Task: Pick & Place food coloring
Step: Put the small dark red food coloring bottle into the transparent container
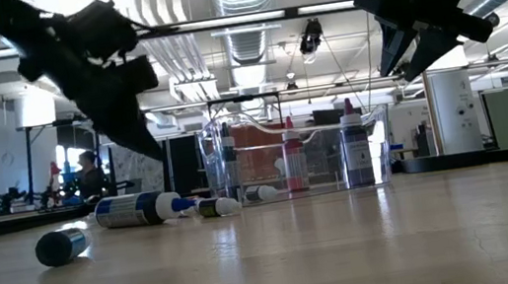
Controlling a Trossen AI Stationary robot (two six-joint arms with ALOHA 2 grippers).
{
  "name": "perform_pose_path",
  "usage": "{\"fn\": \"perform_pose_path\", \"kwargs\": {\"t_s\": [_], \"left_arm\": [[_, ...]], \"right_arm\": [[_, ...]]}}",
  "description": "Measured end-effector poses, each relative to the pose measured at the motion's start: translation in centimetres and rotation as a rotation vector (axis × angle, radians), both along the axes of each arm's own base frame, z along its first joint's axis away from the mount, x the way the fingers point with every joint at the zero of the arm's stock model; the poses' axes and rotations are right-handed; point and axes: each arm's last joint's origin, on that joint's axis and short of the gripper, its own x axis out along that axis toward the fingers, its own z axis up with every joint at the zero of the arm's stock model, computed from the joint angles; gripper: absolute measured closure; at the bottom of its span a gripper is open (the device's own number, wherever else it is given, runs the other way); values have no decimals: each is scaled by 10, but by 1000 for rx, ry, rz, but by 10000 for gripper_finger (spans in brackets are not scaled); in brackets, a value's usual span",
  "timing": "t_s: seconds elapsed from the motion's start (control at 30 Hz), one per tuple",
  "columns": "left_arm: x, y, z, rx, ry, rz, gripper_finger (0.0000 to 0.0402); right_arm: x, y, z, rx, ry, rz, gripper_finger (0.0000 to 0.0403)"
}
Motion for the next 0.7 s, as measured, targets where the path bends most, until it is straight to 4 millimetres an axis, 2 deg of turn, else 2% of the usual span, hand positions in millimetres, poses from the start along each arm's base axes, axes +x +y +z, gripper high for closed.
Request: {"fn": "perform_pose_path", "kwargs": {"t_s": [0.2,0.37,0.53,0.7], "left_arm": [[-8,1,-27,39,-140,15,243],[-12,8,-45,4,-108,87,243],[1,22,-52,-8,-65,133,243],[15,29,-54,24,-37,106,243]], "right_arm": [[0,0,0,3,-4,-3,200],[0,0,0,14,-18,-20,200],[0,0,0,17,-23,-26,200],[0,0,0,38,-47,-55,200]]}}
